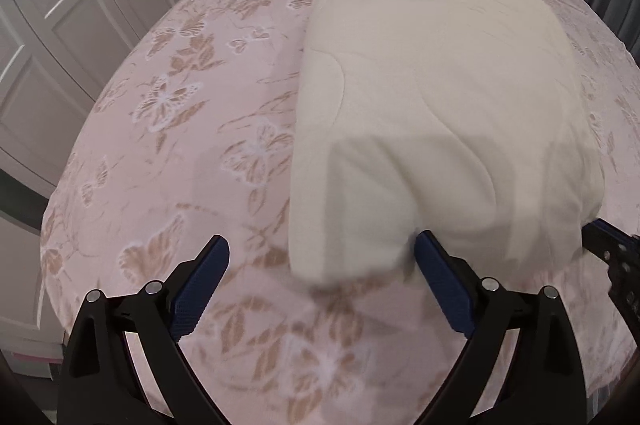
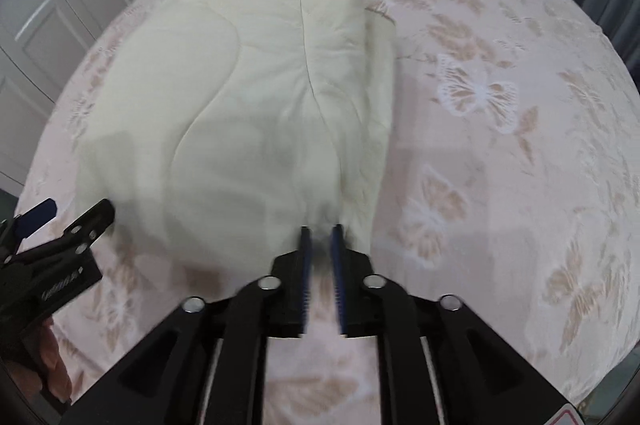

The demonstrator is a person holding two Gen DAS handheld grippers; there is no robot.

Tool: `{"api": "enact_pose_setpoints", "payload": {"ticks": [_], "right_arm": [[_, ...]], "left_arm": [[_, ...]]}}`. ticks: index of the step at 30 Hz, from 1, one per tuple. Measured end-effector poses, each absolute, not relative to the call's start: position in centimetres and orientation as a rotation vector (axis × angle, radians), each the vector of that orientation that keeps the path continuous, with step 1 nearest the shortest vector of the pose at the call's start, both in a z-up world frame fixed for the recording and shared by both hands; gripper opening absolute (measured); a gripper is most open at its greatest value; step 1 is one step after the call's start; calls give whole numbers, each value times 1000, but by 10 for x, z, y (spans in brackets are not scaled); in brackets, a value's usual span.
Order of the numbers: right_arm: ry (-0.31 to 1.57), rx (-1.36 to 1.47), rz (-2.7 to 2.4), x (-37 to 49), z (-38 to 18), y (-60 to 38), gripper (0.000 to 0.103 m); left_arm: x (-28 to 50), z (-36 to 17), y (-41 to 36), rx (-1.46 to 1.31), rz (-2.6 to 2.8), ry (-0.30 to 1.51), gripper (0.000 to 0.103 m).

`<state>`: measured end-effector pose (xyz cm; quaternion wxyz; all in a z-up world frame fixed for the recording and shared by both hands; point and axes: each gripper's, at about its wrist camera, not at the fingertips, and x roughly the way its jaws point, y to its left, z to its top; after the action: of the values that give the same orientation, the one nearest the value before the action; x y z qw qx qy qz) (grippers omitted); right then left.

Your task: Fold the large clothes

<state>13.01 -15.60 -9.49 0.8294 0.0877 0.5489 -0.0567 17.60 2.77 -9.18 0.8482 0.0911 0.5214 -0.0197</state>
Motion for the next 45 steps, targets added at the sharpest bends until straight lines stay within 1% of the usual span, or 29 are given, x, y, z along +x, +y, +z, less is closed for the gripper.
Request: {"api": "enact_pose_setpoints", "payload": {"ticks": [1,2,8,9,10,12,15,18,24,45], "right_arm": [[1158,185,-121,122,-92,-155,27],[1151,181,-121,112,-90,-154,29],[1094,157,-100,68,-78,-142,29],[1077,150,-96,62,-74,-139,30],[1054,140,-93,54,-70,-135,33],[1015,129,-89,43,-63,-130,46],[955,109,-85,24,-55,-120,55],[919,99,-91,9,-55,-116,57],[912,125,-111,-15,-59,-113,58],[888,156,-172,-59,-75,-105,60]], "left_arm": [[170,-89,28,191,-44,1096,91],[165,-88,28,191,-45,1092,91],[125,-72,29,191,-59,1048,91],[120,-70,29,188,-59,1041,91],[114,-67,29,183,-60,1030,91],[101,-63,30,179,-63,1010,91],[79,-59,28,191,-65,974,91],[61,-60,26,208,-75,946,91],[34,-66,25,188,-101,932,91],[-9,-79,28,167,-70,876,92]]}}
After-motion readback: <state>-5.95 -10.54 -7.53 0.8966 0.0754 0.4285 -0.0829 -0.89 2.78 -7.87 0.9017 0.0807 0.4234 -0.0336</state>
